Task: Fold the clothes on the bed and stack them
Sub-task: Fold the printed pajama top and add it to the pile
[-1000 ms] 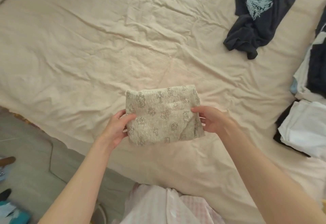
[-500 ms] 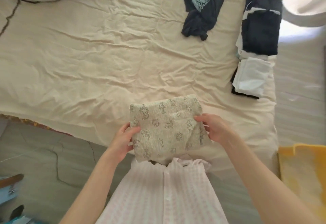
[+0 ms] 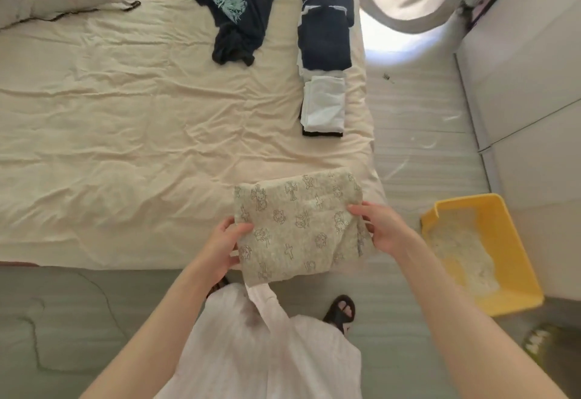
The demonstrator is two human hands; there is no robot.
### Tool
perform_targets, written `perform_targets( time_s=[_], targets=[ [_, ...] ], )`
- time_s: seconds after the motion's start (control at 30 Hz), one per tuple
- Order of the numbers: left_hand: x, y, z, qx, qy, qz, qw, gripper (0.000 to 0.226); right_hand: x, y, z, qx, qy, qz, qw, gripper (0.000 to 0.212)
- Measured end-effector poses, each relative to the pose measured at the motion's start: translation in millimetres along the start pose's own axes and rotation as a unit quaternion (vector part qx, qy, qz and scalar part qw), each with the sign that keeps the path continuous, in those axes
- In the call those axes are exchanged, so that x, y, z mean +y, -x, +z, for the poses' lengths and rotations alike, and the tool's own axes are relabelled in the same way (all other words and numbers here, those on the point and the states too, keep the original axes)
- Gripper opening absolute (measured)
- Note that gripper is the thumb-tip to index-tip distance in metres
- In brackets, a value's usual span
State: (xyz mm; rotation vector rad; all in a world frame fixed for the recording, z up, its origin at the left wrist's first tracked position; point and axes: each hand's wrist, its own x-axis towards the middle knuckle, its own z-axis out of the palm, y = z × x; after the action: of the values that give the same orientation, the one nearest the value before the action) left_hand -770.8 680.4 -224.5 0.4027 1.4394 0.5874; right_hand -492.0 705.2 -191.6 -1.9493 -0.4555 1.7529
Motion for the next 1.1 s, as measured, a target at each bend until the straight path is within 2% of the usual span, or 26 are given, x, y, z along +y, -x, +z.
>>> perform_targets(
  time_s=[0.13,0.23,0.4,0.6,0.77,0.93,1.1],
  targets=[
    [-33.9,2.5,101.2,0.016,0.029,-0.004,0.999,0.02,1.0,-1.1,-97.6,0.005,0.016,-0.021,1.0,0.01],
    [-60.4,3.4,174.0,0.0,0.06,-0.032,0.998,0.023,-3.3,-4.6,-166.8,0.026,0.035,-0.023,0.999,0.01],
    [-69.1,3.5,240.3,-0.015,0.089,-0.065,0.994,0.022,-28.4,-19.4,-232.3,0.023,0.05,0.013,0.998,0.008],
    [-22.8,-41.9,283.0,0.053,0.145,-0.026,0.988,0.026,-104.8,-76.6,-245.6,-0.014,0.105,-0.026,0.994,0.005],
    [19.7,-91.1,327.1,0.083,0.211,-0.031,0.974,0.032,-188.3,-135.2,-248.6,-0.033,0.154,-0.062,0.986,0.009],
    [80.8,-128.4,357.9,0.107,0.258,-0.019,0.96,0.036,-284.1,-188.0,-231.2,-0.047,0.223,-0.068,0.971,0.008],
    [139.4,-154.5,359.2,0.133,0.286,-0.001,0.949,0.032,-361.5,-229.3,-202.0,-0.088,0.268,-0.082,0.956,0.011]
  ],
)
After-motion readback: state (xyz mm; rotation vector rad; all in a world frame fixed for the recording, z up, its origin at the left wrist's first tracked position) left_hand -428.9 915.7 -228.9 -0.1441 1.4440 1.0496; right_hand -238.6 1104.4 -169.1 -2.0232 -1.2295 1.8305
